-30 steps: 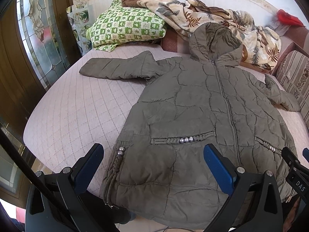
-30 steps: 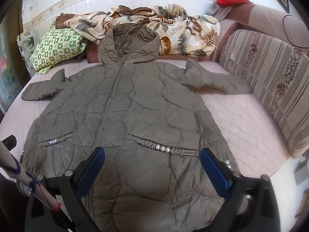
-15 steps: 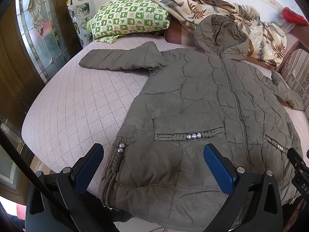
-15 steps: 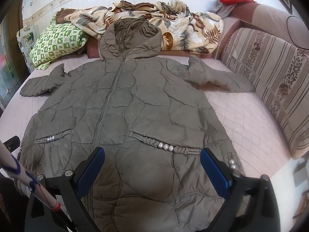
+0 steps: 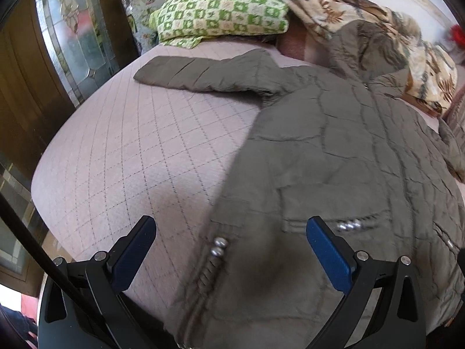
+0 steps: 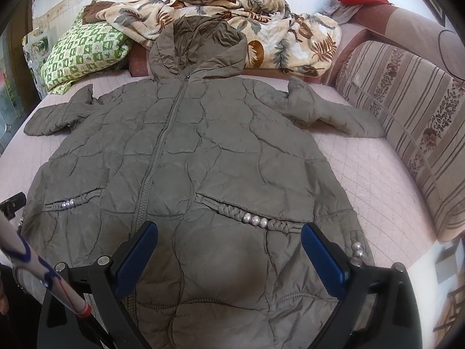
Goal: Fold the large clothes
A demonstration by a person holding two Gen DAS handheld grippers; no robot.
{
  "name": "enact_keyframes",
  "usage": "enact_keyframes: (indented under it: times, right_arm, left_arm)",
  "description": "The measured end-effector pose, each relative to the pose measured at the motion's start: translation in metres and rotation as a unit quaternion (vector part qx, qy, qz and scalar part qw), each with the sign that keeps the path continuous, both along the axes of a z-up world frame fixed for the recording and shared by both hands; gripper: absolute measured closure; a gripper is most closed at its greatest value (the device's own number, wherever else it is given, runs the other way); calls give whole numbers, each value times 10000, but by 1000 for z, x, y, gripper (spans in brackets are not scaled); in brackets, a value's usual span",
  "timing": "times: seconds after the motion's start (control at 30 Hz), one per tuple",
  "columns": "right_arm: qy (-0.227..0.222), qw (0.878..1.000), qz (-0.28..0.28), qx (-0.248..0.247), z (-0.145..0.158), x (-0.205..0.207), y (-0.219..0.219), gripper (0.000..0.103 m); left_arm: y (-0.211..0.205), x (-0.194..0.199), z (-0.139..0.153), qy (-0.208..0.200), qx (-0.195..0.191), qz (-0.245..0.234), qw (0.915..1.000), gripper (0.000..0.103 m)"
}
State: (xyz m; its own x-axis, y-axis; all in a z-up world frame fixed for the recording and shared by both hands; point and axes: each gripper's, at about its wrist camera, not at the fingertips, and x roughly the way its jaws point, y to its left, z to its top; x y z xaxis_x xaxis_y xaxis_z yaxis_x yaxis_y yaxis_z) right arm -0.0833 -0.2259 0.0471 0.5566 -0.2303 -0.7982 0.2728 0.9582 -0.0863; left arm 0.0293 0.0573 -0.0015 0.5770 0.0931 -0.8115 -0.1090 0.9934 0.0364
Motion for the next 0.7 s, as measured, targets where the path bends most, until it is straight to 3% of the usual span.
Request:
enact_keyframes:
  times: [0.23, 0.4, 0.7]
  right_arm:
    - [65, 9999, 66, -104, -2, 4, 11, 2]
    - [73, 9997, 121, -175, -1, 5, 18, 2]
    - [78, 9998, 122, -136, -2, 4, 19, 2]
  left_arm:
    - [29, 27, -36, 441, -179, 157, 9987, 0]
    - [43, 31, -58, 788, -641, 284, 9944, 0]
    - [41, 21, -60, 744, -499, 95, 9959, 0]
